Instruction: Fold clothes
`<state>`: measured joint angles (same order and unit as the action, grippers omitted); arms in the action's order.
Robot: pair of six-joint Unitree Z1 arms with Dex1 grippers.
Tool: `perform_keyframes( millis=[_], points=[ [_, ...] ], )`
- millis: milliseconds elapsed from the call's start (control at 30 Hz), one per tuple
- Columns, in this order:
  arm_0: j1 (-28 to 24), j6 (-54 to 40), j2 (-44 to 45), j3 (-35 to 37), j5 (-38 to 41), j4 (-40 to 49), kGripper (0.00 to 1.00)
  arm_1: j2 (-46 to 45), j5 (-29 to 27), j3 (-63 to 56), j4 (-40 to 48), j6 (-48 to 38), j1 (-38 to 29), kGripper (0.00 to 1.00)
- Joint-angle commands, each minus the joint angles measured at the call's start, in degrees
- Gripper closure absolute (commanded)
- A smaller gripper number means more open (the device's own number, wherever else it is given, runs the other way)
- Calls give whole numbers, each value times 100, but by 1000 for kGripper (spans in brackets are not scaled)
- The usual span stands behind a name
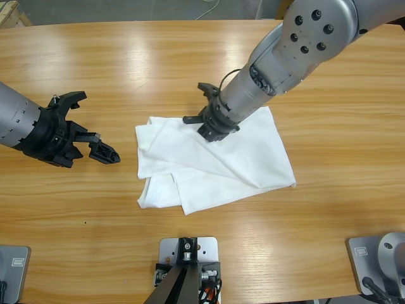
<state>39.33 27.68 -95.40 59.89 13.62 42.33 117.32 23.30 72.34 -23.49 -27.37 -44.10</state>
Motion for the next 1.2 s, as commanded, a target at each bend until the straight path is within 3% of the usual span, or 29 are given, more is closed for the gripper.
perform_keyframes(
  millis=[33, 567, 967, 1067, 1200],
  points=[
    [-30, 36, 13, -259, 158, -67, 9, -635, -50, -152, -49, -77, -184, 1000],
    [-30, 36, 94, -359, 155, -67, 9, -487, 134, -199, -124, -149, -287, 1000],
    [-30, 38, 14, -338, 158, -120, 9, -786, 222, -240, -122, -696, -1430, 1000],
    [-30, 41, 43, -343, 158, -115, 9, -723, 106, -234, -70, -699, -1558, 1000],
    [-32, -15, 104, -370, 158, -115, 0, -1482, -463, -150, -386, -312, -1527, 1000]
  ],
)
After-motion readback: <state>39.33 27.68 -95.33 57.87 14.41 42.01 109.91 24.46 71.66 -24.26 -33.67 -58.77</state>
